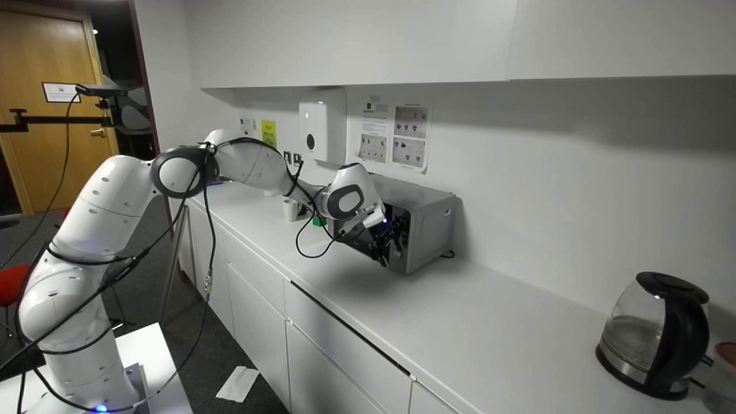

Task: Press a button on the microwave

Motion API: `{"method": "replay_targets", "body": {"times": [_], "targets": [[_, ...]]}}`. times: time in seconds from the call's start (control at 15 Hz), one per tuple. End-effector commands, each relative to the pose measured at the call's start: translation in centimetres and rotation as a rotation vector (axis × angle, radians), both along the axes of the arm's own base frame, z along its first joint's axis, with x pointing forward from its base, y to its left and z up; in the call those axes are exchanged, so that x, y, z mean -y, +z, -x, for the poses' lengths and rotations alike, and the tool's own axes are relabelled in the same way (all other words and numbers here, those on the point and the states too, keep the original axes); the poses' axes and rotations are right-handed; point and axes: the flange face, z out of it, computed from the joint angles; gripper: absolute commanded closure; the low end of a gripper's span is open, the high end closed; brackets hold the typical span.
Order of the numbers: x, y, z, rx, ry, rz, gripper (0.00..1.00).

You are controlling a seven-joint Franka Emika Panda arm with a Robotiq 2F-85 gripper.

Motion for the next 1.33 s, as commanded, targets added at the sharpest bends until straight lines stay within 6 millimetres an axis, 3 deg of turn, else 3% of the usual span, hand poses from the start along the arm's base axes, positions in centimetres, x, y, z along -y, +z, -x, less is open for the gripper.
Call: {"method": "replay_targets", "body": {"times": [0.0,1.07,1.27], "targets": [[0.2,0.9,-0.7,0.021,-0.017,-0.055,0.0],[-0.3,1.9,-2.0,0.06,-0.016,-0.099,0.0],[-0.7,2.1,-1.4,0.033,-0.006,-0.089,0.0]]}}
